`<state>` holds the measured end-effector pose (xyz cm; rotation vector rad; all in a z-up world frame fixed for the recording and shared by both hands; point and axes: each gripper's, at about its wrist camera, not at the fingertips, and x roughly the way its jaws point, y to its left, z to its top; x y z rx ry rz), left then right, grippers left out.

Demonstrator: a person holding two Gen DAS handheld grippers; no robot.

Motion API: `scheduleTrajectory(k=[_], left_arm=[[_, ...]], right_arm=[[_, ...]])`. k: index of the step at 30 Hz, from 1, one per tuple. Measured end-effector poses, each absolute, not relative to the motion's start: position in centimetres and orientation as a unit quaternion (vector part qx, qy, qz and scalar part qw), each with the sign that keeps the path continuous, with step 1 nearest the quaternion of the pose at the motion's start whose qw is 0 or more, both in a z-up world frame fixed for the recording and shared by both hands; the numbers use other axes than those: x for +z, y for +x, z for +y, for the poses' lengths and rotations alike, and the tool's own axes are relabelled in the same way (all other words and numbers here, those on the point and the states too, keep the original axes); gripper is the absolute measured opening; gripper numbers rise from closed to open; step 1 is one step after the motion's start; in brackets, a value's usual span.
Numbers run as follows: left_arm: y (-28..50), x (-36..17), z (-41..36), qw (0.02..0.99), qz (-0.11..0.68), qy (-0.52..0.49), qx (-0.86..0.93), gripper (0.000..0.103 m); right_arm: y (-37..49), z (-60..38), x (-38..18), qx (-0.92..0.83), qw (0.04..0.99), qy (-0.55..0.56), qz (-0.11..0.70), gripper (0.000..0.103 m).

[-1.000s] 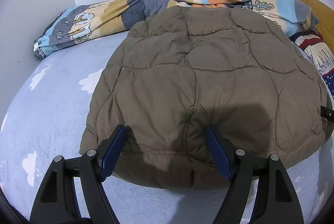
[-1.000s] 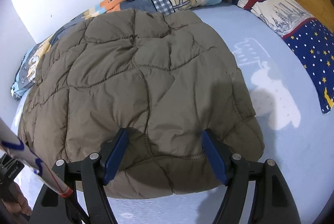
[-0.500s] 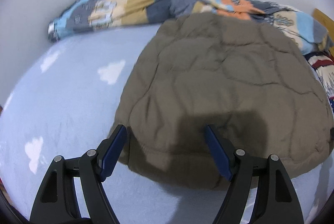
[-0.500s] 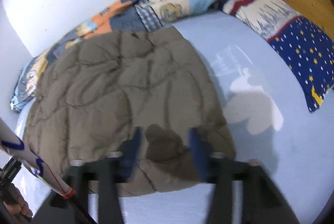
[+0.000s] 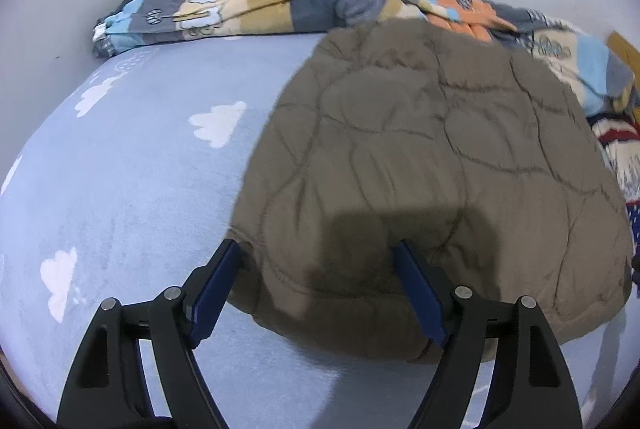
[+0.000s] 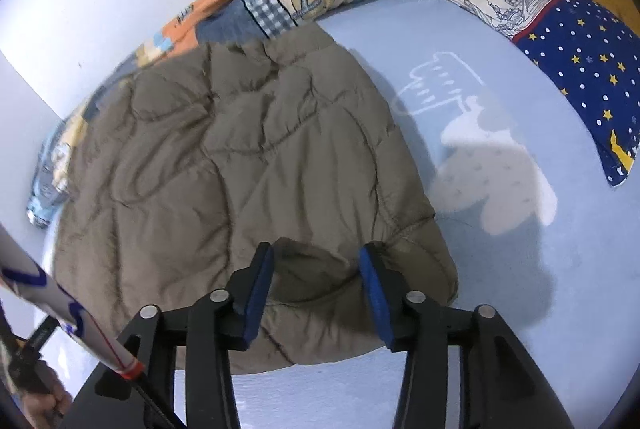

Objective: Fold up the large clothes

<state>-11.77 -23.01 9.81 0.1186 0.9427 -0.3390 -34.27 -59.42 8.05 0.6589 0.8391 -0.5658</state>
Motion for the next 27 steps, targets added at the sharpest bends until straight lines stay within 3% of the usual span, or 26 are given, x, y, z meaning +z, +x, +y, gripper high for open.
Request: scheduleTrajectory(k=[2,21,27], left_arm=[[-11.6,10.1,-22.5,0.877,0.450,0.050,-0.157,0.079],[-10.5,8.9,-21.6,0.864,0.482,0.060,-0.131,0.079],[-9.1,9.8,-18.4,0.847,0.511,-0.050,-0.139,0.079]], right_arm=[[-34.9,-59.6,8.9,-0.282,0.826,0.302,0.383,0.057],[-37.8,-62.3,7.1,-0.312,0.789,0.340,0.405,0.057],[-38.2,-62.8,6.6,-0.300,0.781,0.368,0.405,0.061]])
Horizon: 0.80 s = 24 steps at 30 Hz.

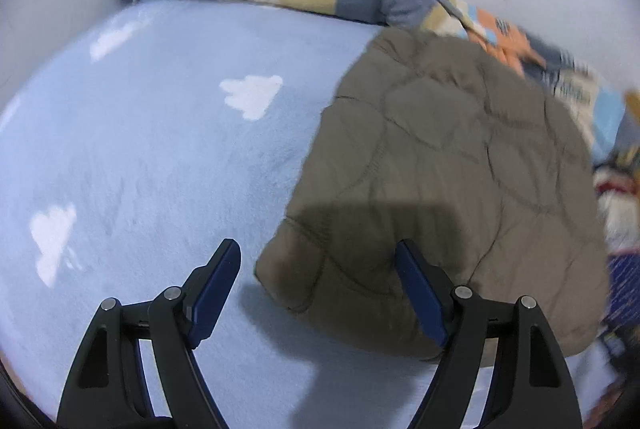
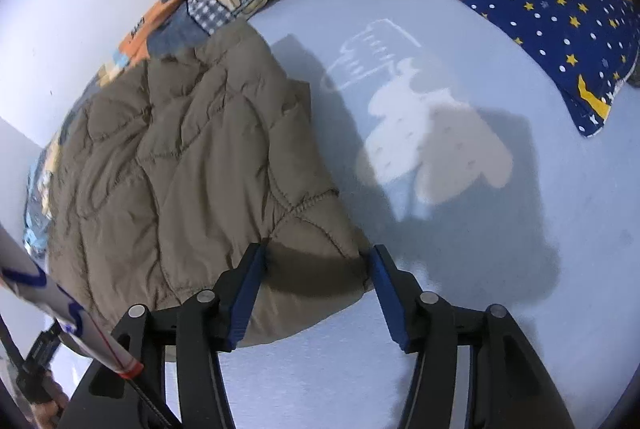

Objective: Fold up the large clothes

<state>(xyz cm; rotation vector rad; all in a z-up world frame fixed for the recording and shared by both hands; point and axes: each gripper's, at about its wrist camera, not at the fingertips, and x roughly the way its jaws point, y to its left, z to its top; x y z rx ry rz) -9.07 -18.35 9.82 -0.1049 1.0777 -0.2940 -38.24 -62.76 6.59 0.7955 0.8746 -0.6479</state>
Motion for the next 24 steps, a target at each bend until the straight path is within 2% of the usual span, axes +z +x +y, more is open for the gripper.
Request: scheduleTrajectory(k=[2,4,18,24], left_arm=[[-8.5,9.6,-16.7,0.831,0.530,-0.098,-0.139,0.079],[-8.1,9.1,-15.2,0.812,0.548,-0.142,-0.141,0.079],[-8.0,5.7,-13.7,0.745,0.587,-0.274,-0.157,0.079],[-8.4,3.3,-14.2,0.726,0.582,-0.334,-0.150,0.081]], right_arm=[[-39.0,-63.1,7.2,-0.313,0.782,0.370,0.390,0.072],[-39.7,-63.5,7.1,-0.317,0.778,0.386,0.381,0.077],[-41.8,-64.5,4.3,-0.269,0.734,0.525,0.337,0.080],[-43.2,-65.0,2.1,-0.256,0.700,0.600,0.290,0.082]])
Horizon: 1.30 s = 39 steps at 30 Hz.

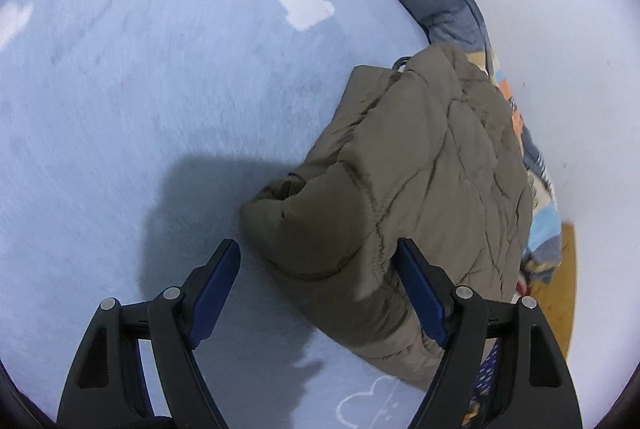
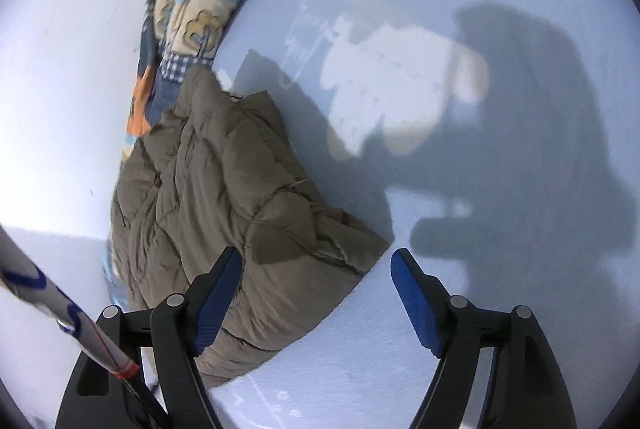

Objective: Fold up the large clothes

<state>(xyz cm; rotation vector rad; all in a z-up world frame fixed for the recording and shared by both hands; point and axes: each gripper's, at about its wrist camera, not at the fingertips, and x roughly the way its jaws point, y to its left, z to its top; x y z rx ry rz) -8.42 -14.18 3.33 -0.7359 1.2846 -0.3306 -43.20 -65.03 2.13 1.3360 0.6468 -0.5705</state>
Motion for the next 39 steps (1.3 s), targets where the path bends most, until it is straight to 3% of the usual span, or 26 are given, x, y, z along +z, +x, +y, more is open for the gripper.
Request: scheduleTrajectory(k=[8,11,15,20,22,25,31,39], left_arm=[[-8.5,1.0,-14.8,0.702,0.565,-0.402,-0.161,0.089],[-7.5,0.6,-15.4,0.710,0.557,-0.392,-0.179,0.093],[-6.8,1.5,-16.2,0.734,0.549,-0.352,-0.189,0.095],[-7.3,5.2,-19.6,0.817,0.516,-0.181,-0.185,0.066],[-8.0,6.5,-21.0,0.841,0.498,-0.109,-0.180,0.057],[-9.7,8.2,-23.5,0.875,0.452,0.011,-0.175,0.053],[-10.3,9.1,-23.1,0.880,0.439,0.023,-0.178,0.051],[-11.0,11.3,-23.8,0.889,0.416,0.029,-0.186,0.048]], right_arm=[[-41.7,-64.5,-0.6,-0.234,0.684,0.644,0.249,0.087],[-40.7,-64.6,-0.8,-0.238,0.695,0.637,0.234,0.094],[-39.2,-64.7,-0.6,-0.246,0.714,0.610,0.241,0.093],[-37.2,-63.6,2.8,-0.266,0.776,0.493,0.290,0.050],[-35.8,-62.1,5.2,-0.288,0.808,0.402,0.320,0.044],[-33.9,-59.6,7.5,-0.310,0.838,0.284,0.348,0.040],[-32.2,-55.5,10.0,-0.337,0.859,0.109,0.371,0.037],[-31.9,-53.8,12.3,-0.329,0.873,0.064,0.355,0.036]])
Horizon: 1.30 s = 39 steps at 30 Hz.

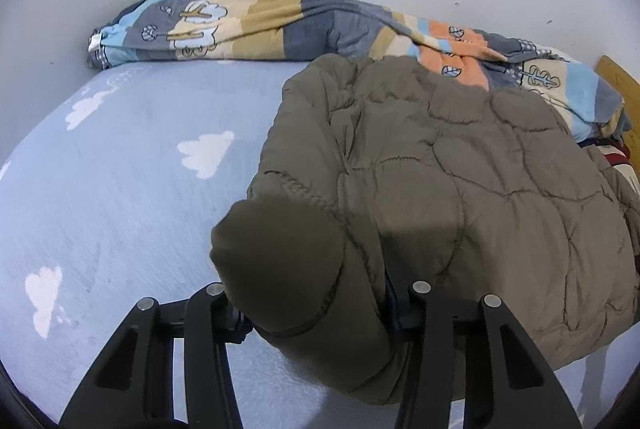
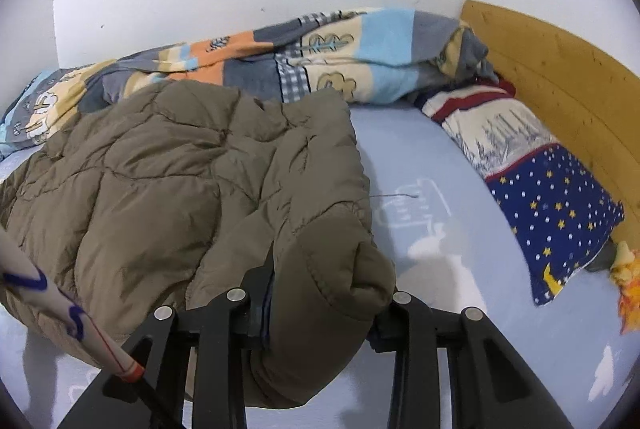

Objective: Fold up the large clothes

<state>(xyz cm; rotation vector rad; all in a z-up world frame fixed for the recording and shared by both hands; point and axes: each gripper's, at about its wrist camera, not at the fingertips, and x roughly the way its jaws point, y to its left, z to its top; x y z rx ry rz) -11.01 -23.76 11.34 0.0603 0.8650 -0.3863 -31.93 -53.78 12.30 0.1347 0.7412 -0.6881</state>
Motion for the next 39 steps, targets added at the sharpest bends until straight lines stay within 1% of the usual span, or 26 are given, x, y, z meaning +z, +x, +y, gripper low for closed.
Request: scheduleTrajectory(k=[9,18,23,29,39], left_arm=[[-13.2,14.2,-22.5,0.890,0.408,0.023,-0.201,0.047],[-17.7,17.2,-19.4,0.891,0.402,-0.014,-0.211,0.047],[-20.9,17.0,-17.9,0.891,0.404,-0.014,-0.208,0.047],[-23.1,16.4,-16.2,0.887,0.415,-0.028,-0.203,0.047],[-23.7,14.9,-16.3,0.883,0.431,-0.027,-0.183,0.048]], right_arm=[[-33.5,-52.3,14.8,-0.319,0.881,0.061,0.344,0.036],[-37.8,-49.8,17.9,-0.309,0.892,0.066,0.324,0.036],[-40.8,-48.8,17.9,-0.308,0.889,0.085,0.327,0.036],[-43.8,-48.1,17.9,-0.304,0.888,0.100,0.329,0.036],[-45.1,-48.7,16.1,-0.301,0.874,0.127,0.359,0.036]])
